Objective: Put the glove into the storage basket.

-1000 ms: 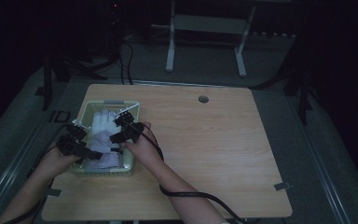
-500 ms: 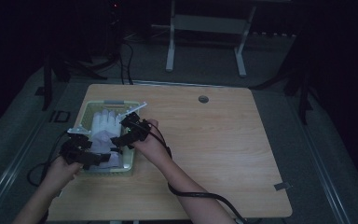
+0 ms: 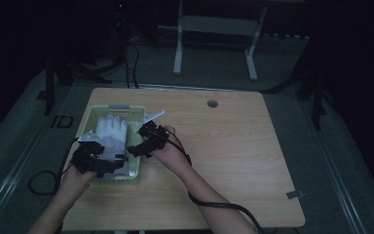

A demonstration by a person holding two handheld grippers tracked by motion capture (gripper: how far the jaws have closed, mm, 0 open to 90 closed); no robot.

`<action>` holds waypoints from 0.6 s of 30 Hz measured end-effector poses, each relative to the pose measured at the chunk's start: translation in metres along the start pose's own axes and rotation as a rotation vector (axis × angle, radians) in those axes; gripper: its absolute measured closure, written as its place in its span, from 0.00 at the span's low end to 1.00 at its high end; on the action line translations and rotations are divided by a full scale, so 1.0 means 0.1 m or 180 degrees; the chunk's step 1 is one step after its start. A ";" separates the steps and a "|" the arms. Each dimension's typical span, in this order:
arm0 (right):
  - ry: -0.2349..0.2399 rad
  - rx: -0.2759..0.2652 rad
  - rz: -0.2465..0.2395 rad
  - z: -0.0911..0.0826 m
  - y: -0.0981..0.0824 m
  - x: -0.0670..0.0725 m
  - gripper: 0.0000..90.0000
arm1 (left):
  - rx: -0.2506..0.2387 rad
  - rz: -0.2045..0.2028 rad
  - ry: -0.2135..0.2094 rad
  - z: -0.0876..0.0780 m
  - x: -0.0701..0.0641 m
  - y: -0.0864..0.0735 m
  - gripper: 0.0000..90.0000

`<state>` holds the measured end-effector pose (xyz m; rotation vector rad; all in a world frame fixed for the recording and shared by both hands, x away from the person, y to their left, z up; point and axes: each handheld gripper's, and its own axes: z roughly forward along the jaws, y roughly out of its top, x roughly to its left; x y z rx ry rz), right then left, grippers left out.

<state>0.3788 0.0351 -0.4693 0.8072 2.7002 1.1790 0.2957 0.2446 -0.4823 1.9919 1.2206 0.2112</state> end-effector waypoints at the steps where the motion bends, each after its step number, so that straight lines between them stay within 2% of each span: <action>1: -0.0006 -0.0013 -0.0003 -0.01 -0.01 0.00 0.16 | -0.0016 0.0002 -0.0031 0.01 -0.02 0.00 0.00; 3: -0.0030 -0.0028 -0.0015 -0.05 -0.06 -0.02 0.16 | -0.0052 0.0072 -0.0114 0.05 -0.12 0.02 0.00; 10: -0.0072 -0.0079 0.0031 -0.24 -0.23 -0.16 0.16 | -0.0096 0.0207 -0.0203 0.15 -0.33 0.08 0.00; 14: -0.0166 -0.0040 -0.0098 -0.35 -0.33 -0.19 0.16 | -0.0146 0.0266 -0.0264 0.19 -0.45 0.11 0.00; 18: -0.0157 -0.0085 -0.0039 -0.46 -0.43 -0.25 0.16 | -0.0156 0.0327 -0.0355 0.25 -0.57 0.14 0.00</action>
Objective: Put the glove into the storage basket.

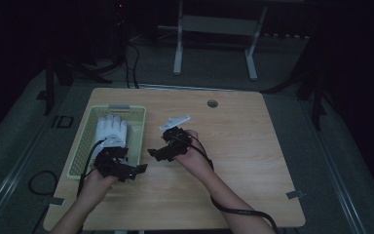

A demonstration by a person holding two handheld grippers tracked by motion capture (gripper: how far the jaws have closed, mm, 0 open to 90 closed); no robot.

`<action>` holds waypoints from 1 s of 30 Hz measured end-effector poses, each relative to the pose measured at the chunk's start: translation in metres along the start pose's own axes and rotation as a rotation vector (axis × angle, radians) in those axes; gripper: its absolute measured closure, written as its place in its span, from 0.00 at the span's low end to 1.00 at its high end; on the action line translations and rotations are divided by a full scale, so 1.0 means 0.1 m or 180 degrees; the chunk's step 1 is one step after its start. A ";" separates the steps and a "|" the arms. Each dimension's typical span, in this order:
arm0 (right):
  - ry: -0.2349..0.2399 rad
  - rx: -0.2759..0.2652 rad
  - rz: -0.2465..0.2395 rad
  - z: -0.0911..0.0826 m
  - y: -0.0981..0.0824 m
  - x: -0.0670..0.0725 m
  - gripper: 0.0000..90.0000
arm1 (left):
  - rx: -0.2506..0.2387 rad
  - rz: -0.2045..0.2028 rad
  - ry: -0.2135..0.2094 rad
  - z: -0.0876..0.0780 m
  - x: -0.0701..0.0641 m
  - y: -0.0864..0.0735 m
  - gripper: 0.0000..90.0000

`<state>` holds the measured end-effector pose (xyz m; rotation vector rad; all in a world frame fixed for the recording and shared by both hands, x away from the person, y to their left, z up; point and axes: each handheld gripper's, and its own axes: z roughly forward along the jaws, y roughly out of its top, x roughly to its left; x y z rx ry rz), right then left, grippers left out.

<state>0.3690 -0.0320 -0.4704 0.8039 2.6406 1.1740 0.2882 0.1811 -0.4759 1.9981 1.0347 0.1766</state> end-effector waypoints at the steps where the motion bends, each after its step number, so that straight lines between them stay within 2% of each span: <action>1: 0.0007 0.0006 -0.0005 -0.02 -0.02 -0.01 0.16 | 0.0013 0.0027 -0.0021 0.02 -0.03 0.01 0.00; 11: -0.0060 -0.0019 0.0057 -0.22 -0.26 -0.17 0.16 | 0.0055 0.0253 -0.0136 0.26 -0.32 0.09 0.00; 15: -0.0090 -0.0015 0.0101 -0.30 -0.37 -0.23 0.16 | 0.0086 0.0347 -0.0229 0.38 -0.45 0.10 0.00; 20: -0.0139 0.0003 0.0153 -0.36 -0.54 -0.33 0.16 | 0.0168 0.0490 -0.0247 0.54 -0.58 0.11 0.00; 26: -0.0227 0.0001 0.0243 -0.41 -0.76 -0.43 0.16 | 0.0175 0.0487 -0.0379 0.71 -0.67 0.09 0.00; 30: -0.0240 0.0007 0.0311 -0.42 -0.88 -0.49 0.16 | 0.0201 0.0539 -0.0453 0.84 -0.74 0.07 0.00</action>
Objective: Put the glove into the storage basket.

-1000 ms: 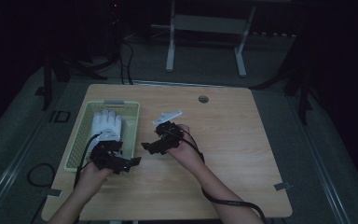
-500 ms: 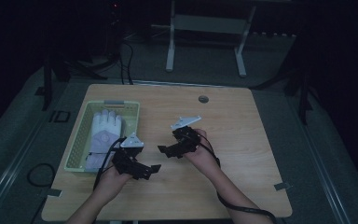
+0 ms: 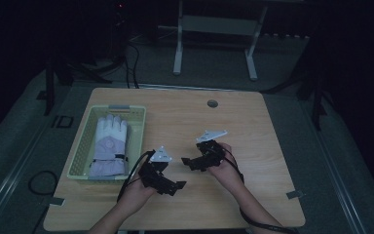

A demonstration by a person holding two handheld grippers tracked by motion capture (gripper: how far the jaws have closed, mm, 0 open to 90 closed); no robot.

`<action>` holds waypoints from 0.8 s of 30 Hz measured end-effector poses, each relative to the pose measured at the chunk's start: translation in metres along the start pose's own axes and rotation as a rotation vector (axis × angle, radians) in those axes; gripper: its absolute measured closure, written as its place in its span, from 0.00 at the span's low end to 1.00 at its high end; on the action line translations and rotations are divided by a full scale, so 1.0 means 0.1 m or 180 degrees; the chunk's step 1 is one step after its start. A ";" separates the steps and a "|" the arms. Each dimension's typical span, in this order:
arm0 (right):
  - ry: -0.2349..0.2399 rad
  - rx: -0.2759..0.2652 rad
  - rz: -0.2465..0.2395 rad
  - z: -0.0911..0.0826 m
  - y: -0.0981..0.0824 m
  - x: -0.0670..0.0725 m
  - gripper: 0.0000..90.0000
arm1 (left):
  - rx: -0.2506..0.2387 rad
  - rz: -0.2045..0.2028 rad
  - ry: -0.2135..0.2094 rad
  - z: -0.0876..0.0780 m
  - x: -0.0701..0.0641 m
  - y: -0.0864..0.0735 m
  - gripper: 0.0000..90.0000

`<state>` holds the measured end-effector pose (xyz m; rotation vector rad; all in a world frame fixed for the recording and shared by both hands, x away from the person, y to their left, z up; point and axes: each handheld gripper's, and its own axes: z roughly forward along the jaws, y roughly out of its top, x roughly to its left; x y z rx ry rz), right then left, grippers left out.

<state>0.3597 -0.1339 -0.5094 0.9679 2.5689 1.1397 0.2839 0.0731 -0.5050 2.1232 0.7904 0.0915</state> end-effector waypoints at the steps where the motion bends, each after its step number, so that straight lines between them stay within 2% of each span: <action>1: -0.0027 0.0003 -0.0009 0.00 -0.03 -0.02 0.16 | 0.0010 0.0010 0.0000 0.03 -0.01 0.00 0.00; 4: -0.0020 0.0010 0.0088 0.02 -0.11 -0.07 0.16 | 0.0059 0.0045 -0.0005 0.14 -0.04 -0.03 0.00; 9: -0.0020 -0.0006 0.0136 0.03 -0.23 -0.13 0.16 | 0.0075 0.0063 -0.0090 0.28 -0.07 -0.08 0.00; 12: 0.0041 -0.0040 0.0184 0.04 -0.29 -0.16 0.16 | 0.0109 0.0079 -0.0121 0.35 -0.08 -0.12 0.00; 17: 0.0001 -0.0017 0.0108 0.07 -0.41 -0.18 0.15 | 0.0129 0.0066 -0.0145 0.42 -0.07 -0.18 0.00; 24: -0.0006 0.0047 0.0116 0.10 -0.51 -0.21 0.15 | 0.0186 0.0049 -0.0173 0.47 -0.06 -0.23 0.00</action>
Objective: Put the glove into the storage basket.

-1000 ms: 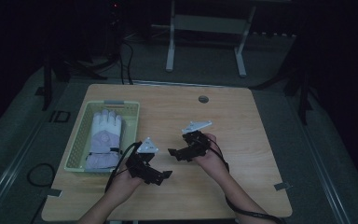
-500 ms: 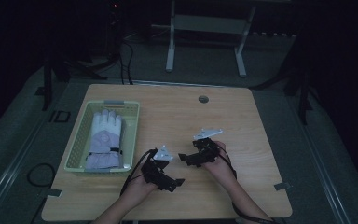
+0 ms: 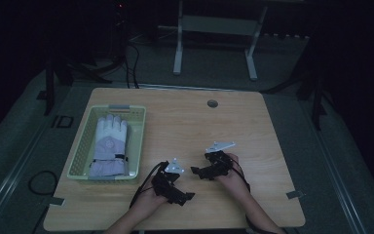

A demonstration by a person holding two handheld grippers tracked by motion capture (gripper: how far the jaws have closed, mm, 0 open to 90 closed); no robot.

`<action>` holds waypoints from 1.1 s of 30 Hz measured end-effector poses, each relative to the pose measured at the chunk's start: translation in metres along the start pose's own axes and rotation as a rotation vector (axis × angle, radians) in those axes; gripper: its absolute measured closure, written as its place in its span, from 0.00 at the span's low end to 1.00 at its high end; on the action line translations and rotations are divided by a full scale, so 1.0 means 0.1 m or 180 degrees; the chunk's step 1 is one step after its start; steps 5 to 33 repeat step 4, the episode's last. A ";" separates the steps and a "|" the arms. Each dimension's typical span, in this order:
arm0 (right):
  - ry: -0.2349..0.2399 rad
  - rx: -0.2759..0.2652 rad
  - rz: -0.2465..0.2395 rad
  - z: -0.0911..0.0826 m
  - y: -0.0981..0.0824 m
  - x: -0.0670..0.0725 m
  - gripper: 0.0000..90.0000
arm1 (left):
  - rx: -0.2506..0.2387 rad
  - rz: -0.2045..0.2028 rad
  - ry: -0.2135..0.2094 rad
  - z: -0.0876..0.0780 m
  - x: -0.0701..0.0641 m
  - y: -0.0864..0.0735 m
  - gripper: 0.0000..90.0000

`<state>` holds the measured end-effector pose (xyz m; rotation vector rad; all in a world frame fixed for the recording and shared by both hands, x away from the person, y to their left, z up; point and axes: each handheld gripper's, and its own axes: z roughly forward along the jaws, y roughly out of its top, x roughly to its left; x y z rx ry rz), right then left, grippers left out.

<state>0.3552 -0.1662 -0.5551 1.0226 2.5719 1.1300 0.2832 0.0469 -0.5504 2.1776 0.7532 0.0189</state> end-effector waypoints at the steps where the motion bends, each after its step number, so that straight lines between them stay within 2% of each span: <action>1: 0.0004 -0.0011 0.0000 0.00 0.00 0.00 0.16 | -0.0016 -0.0004 -0.0004 0.00 0.00 0.00 0.00; 33: 0.0000 -0.0024 -0.0004 0.00 -0.01 -0.01 0.16 | -0.0048 -0.0006 -0.0005 -0.01 0.00 0.00 0.00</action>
